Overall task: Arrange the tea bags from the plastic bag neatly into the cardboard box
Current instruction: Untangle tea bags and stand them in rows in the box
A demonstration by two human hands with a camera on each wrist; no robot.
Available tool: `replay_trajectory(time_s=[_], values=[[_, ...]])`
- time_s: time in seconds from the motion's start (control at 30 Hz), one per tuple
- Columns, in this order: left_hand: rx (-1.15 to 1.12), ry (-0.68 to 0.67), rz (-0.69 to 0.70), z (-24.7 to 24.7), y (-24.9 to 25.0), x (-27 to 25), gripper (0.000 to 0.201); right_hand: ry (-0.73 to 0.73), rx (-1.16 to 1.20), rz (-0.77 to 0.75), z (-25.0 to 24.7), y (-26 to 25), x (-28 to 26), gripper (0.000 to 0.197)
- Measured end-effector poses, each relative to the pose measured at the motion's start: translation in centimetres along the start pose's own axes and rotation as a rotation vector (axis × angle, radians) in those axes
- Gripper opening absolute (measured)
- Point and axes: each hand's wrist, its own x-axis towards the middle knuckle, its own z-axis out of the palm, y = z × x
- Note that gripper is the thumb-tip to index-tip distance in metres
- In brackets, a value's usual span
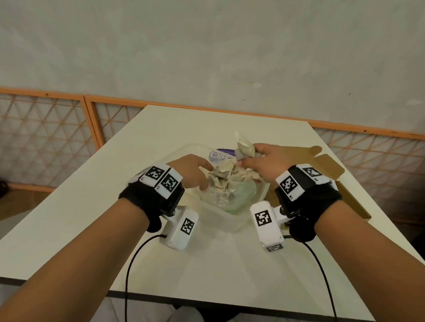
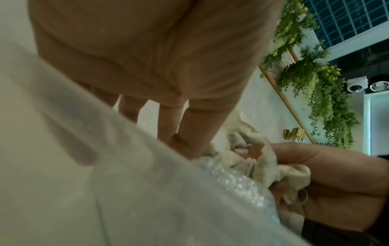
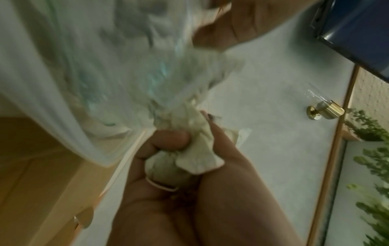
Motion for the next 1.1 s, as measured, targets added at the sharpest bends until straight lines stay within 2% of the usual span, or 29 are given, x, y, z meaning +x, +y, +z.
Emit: replay_trajectory(time_s=[0.07, 0.13, 0.2, 0.27, 0.3, 0.4, 0.53, 0.6, 0.7, 0.77, 0.8, 0.9, 0.93, 1.0, 1.1], values=[[0.032, -0.007, 0.018, 0.0, -0.1, -0.1, 0.056, 0.081, 0.043, -0.031, -0.6, -0.1, 0.3, 0.026], [-0.021, 0.058, 0.069, 0.0, 0.1, -0.3, 0.055, 0.045, 0.098, 0.023, -0.7, -0.2, 0.4, 0.025], [-0.295, 0.110, 0.132, -0.1, 0.8, -0.4, 0.052, -0.052, 0.147, 0.110, -0.4, -0.4, 0.3, 0.020], [-0.685, 0.038, 0.144, -0.2, 2.3, -1.3, 0.047, -0.117, 0.177, 0.168, 0.0, -0.8, 0.4, 0.019], [-0.805, -0.017, 0.151, -0.1, 2.9, -1.6, 0.046, -0.135, 0.175, 0.178, 0.2, -1.1, 0.5, 0.018], [-0.825, -0.125, 0.203, 0.5, 3.7, -1.6, 0.053, -0.178, 0.214, 0.219, 0.8, -2.4, 0.5, 0.020], [-0.858, -0.180, 0.236, 1.5, 3.1, -0.9, 0.042, -0.306, 0.679, 0.394, 0.6, -3.9, -0.1, 0.023], [-0.864, -0.175, 0.264, 1.7, 2.5, -0.6, 0.043, -0.341, 0.750, 0.406, 0.3, -4.0, -0.1, 0.028], [-0.882, -0.098, 0.229, 1.6, 1.8, -0.1, 0.030, -0.400, 0.778, 0.391, 0.3, -4.1, -0.3, 0.018], [-0.972, -0.036, 0.154, 1.5, 1.3, 0.6, 0.024, -0.362, 0.658, 0.357, 0.3, -3.8, -0.2, 0.013], [-1.036, -0.007, 0.111, 1.5, 1.0, 1.0, 0.025, -0.294, 0.519, 0.288, 0.2, -3.5, -0.1, 0.013], [-1.213, 0.014, 0.023, 1.4, -0.1, 1.6, 0.023, -0.106, -0.059, 0.044, 0.0, -2.1, -0.4, 0.030], [-1.249, -0.003, 0.010, 1.3, -0.3, 1.7, 0.019, -0.106, -0.205, -0.018, 0.0, -1.6, -0.7, 0.037], [-1.271, -0.053, 0.003, 1.1, -0.6, 1.8, 0.012, -0.208, -0.418, -0.078, 0.4, -0.7, -1.5, 0.056], [-1.283, -0.126, 0.032, 1.2, -0.8, 1.9, 0.003, -0.331, -0.606, -0.130, 1.7, 0.6, -1.4, 0.075]])
